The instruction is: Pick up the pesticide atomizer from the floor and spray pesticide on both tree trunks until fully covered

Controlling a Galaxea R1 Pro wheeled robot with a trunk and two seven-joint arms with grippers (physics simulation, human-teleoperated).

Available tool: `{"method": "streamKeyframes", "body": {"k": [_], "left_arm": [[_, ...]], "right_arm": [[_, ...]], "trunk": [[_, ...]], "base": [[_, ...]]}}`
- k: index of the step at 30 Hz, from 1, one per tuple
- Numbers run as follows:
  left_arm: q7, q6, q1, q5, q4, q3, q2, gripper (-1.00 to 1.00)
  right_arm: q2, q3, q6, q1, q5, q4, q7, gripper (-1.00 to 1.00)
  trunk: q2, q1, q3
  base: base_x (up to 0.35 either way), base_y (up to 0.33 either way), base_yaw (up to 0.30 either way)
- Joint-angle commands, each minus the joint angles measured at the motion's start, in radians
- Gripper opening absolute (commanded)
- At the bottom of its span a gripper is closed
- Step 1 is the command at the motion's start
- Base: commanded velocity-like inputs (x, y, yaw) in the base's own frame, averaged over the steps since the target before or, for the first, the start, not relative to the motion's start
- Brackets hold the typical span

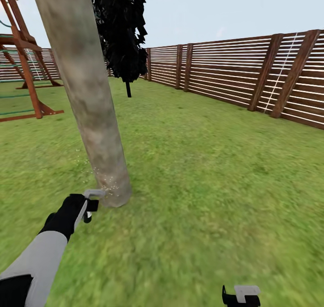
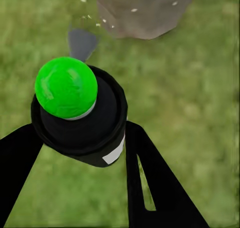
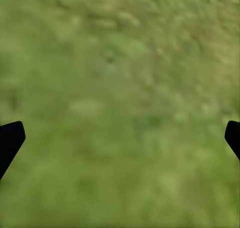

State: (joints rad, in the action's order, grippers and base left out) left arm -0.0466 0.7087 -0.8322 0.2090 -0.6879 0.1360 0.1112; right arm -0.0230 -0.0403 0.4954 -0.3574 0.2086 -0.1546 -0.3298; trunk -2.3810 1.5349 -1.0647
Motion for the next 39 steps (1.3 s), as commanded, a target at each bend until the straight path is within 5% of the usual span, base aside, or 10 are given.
{"method": "streamKeyframes", "body": {"k": [1,4,6,7,10,11,22,29,33,39], "left_arm": [[-0.029,0.006,-0.001,0.003,0.002,-0.001,-0.001,-1.0],[-0.082,0.151,-0.03,0.004,-0.003,-0.073,-0.035,-1.0],[-0.086,0.201,-0.038,0.005,-0.009,-0.087,-0.03,-1.0],[-0.086,0.205,-0.035,0.007,-0.01,-0.086,-0.019,-1.0],[-0.088,0.204,-0.029,-0.004,-0.012,-0.081,0.094,-1.0],[-0.088,0.203,-0.028,-0.006,-0.013,-0.084,0.105,-1.0],[-0.084,0.203,-0.031,-0.007,-0.067,-0.089,0.056,-1.0],[-0.083,0.214,-0.048,-0.006,-0.108,-0.087,0.053,-1.0],[-0.084,0.26,-0.114,-0.007,-0.108,-0.089,0.057,-1.0],[-0.082,0.267,-0.11,0.0,-0.108,-0.093,0.053,-1.0]], "right_arm": [[0.0,0.0,0.0,0.0,0.0,0.0,0.0,1.0],[0.0,0.0,0.0,0.0,0.0,0.0,0.0,1.0],[0.0,0.0,0.0,0.0,0.0,0.0,0.0,1.0],[0.0,0.0,0.0,0.0,0.0,0.0,0.0,1.0],[0.0,0.0,0.0,0.0,0.0,0.0,0.0,1.0],[0.0,0.0,0.0,0.0,0.0,0.0,0.0,1.0],[-0.001,-0.001,0.0,0.0,0.001,0.001,0.0,1.0],[0.0,0.0,-0.001,0.0,0.001,0.001,0.0,1.0],[0.0,0.0,0.0,0.0,0.001,0.0,0.0,1.0],[-0.001,-0.001,0.0,0.0,0.0,0.0,0.0,1.0]], "trunk": [[0.0,0.0,0.0],[0.0,0.0,0.0],[0.0,0.0,0.0],[0.0,0.0,0.0],[0.0,0.0,0.0],[0.0,0.0,0.0],[0.0,0.0,0.0],[0.0,0.0,0.0],[0.0,0.0,0.0],[0.0,0.0,0.0]], "base": [[0.0,0.0,0.003],[0.0,0.0,0.118],[0.0,0.0,0.26],[0.0,0.0,0.272],[0.043,-0.024,0.17],[0.192,-0.126,0.028],[0.031,-0.248,0.002],[-0.165,-0.112,0.113],[-0.005,-0.003,0.271],[0.062,-0.098,0.045]]}}
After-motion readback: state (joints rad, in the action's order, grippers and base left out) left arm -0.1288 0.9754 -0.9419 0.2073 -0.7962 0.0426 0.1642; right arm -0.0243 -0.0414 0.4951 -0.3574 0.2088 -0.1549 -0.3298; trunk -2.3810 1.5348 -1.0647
